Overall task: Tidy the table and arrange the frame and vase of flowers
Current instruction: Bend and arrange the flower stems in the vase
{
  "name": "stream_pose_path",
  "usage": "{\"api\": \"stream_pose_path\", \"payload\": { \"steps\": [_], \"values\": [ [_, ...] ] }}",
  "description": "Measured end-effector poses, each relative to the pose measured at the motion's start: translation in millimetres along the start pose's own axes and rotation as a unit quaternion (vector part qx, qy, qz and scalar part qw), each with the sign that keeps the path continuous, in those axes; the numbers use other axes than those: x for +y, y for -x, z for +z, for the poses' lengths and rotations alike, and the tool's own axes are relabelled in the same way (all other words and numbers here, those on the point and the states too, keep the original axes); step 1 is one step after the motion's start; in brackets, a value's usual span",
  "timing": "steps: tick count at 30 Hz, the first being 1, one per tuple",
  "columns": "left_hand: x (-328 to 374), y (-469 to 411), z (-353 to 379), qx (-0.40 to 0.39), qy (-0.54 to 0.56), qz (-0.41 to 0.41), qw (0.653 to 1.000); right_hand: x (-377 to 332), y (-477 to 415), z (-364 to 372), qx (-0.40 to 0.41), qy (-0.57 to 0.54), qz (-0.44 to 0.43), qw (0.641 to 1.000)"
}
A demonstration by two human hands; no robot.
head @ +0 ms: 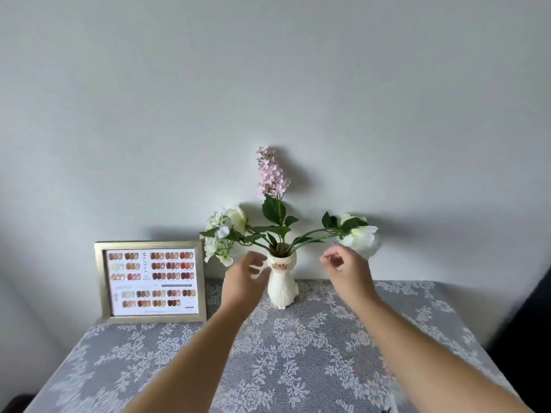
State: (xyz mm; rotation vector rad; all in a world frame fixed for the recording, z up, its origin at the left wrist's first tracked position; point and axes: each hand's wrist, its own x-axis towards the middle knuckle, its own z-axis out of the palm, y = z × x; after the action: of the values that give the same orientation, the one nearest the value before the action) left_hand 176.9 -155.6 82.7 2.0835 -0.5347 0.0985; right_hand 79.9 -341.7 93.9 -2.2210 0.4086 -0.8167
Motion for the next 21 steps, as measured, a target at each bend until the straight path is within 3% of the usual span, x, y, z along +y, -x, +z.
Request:
{"api": "stream_pose_path", "payload": {
  "steps": [4, 8, 12, 16, 21],
  "values": [
    [28, -14, -33, 0.094, -0.024, 0.057, 0.994, -9, -24, -32, 0.110, 0.012, 0.031, 0.993],
    [35, -32, -58, 0.155, -0.097, 0.077, 0.980, 1, -41, -47, 0.139, 0.023, 0.088, 0.986],
    [18, -42, -66, 0.139, -0.191, -0.013, 0.972, 19, -44, -47, 0.154, 0.000, 0.212, 0.965],
    [-1, -50, -65, 0.088, -0.139, -0.081, 0.983, 32, -45, -37, 0.108, -0.003, 0.252, 0.962],
    [-14, -56, -61, 0.088, -0.102, -0.062, 0.989, 33, -48, -21, 0.084, 0.046, 0.267, 0.959]
  ]
}}
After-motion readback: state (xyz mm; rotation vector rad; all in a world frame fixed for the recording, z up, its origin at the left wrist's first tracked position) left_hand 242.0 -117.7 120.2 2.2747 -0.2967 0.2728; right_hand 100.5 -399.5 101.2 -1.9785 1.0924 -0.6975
